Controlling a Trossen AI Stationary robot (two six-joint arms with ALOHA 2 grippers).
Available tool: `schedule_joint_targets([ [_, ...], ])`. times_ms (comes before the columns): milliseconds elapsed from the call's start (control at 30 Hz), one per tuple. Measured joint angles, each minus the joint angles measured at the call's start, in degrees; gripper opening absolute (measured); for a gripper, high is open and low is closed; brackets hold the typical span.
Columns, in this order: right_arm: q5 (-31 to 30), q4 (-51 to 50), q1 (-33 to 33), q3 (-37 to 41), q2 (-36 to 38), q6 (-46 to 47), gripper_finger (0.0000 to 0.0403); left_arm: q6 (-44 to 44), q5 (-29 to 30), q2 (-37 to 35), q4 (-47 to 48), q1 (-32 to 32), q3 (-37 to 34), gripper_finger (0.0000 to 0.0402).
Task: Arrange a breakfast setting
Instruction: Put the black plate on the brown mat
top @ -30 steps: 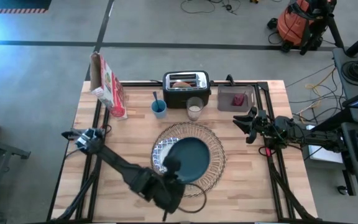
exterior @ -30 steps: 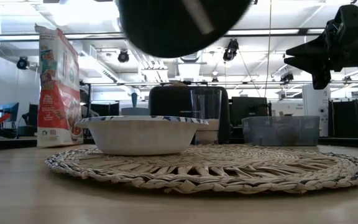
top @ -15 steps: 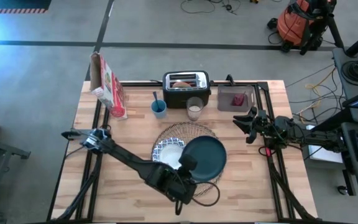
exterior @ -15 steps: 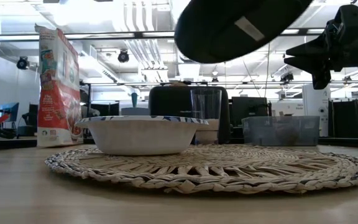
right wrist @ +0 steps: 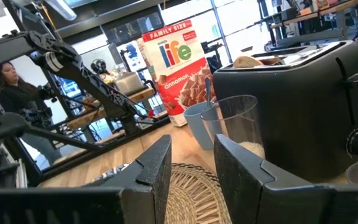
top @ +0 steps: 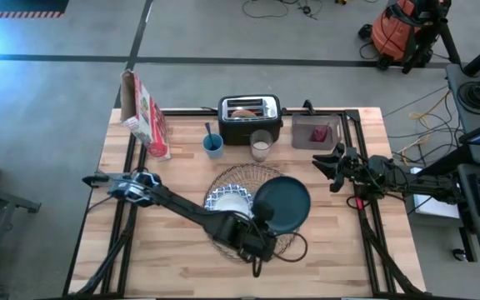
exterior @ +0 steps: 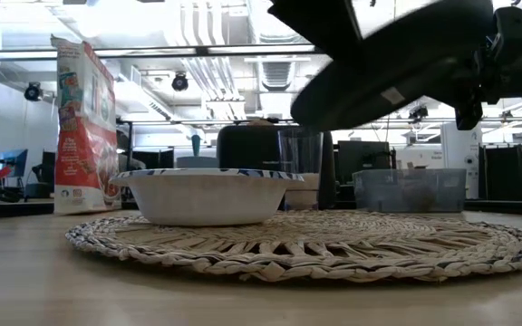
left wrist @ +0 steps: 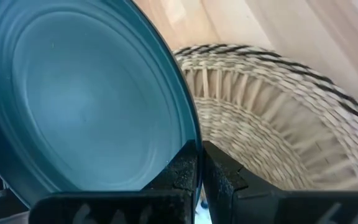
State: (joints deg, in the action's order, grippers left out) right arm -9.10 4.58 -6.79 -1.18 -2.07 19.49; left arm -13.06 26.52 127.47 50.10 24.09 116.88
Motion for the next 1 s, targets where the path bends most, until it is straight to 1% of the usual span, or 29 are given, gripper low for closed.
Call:
schedule_joint_targets([
  [300, 0.02, 0.00, 0.00, 0.00, 0.00, 0.00, 0.0112, 0.67, -0.02, 2.50, -5.61, -2.08, 0.00, 0.0000],
  [467, 0.01, 0.02, 0.00, -0.01, 0.00, 0.00, 0.0112, 3.28, -0.04, 4.19, -8.43, -3.04, 0.00, 0.0000],
  [767, 0.00, 0.00, 0.00, 0.00, 0.00, 0.00, 0.0112, 7.21, -0.09, 5.59, -9.65, -3.40, 0.00, 0.0000],
  [1000, 0.01, 0.00, 0.02, 0.00, 0.00, 0.00, 0.0112, 7.68, -1.96, 7.10, -13.31, -3.47, 0.00, 0.0000],
])
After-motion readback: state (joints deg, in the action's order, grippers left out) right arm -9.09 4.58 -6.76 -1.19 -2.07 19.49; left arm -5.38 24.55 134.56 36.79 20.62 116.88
